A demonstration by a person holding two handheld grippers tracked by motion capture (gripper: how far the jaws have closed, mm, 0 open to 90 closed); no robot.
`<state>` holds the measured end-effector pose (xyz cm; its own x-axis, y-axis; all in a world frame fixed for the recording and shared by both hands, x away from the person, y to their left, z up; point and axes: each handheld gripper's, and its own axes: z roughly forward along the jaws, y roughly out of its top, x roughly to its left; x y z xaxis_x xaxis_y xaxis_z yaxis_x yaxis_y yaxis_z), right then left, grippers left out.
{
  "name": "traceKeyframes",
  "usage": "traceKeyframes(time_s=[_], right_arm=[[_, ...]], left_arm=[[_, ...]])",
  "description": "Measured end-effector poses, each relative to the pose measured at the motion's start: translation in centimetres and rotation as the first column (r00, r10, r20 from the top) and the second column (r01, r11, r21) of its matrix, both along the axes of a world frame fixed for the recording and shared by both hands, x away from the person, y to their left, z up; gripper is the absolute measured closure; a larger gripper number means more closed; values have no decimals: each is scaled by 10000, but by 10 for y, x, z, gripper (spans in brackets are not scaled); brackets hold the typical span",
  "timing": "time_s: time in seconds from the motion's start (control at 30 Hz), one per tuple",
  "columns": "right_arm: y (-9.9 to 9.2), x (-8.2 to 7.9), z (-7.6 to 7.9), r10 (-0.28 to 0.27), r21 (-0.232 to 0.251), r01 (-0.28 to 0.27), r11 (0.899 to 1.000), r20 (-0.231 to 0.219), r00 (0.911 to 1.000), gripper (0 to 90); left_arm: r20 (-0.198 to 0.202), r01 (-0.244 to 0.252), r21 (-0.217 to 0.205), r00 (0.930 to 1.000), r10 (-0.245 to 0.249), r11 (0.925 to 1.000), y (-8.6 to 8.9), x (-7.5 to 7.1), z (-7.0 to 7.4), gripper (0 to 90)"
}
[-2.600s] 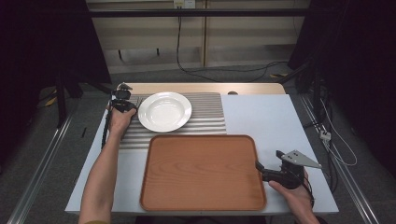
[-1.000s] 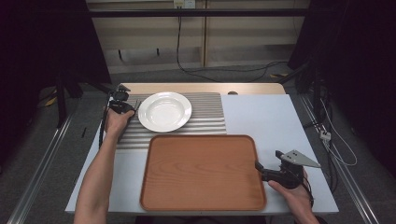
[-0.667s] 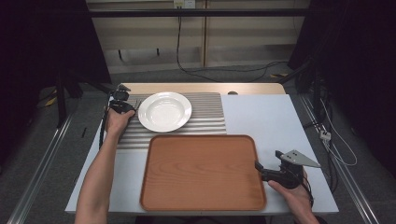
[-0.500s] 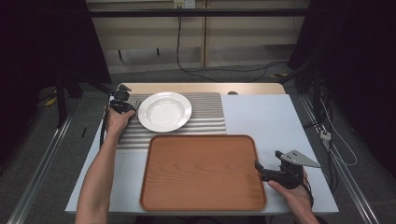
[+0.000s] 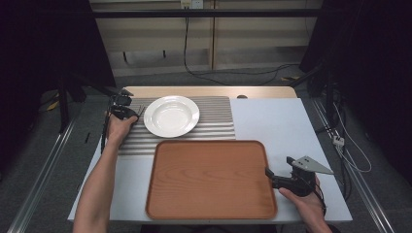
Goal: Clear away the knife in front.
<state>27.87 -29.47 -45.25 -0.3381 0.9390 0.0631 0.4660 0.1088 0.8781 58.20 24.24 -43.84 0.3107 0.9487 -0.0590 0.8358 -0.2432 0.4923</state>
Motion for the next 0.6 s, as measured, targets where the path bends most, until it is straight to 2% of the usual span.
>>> traceKeyframes(time_s=[0.2, 0.37, 0.6], right_arm=[[1, 0, 0, 25, -5, -25, 10000, 3, 10000, 92], [1, 0, 0, 48, -22, -48, 10000, 15, 10000, 92], [1, 1, 0, 47, -17, -47, 10000, -4, 10000, 93]], left_arm=[[200, 71, -81, 9998, -70, 9999, 6, -8, 8, 801], [249, 60, -169, 9997, -56, 9998, 9, -13, 10, 801], [382, 249, -116, 9990, -244, 9996, 11, -19, 17, 801]])
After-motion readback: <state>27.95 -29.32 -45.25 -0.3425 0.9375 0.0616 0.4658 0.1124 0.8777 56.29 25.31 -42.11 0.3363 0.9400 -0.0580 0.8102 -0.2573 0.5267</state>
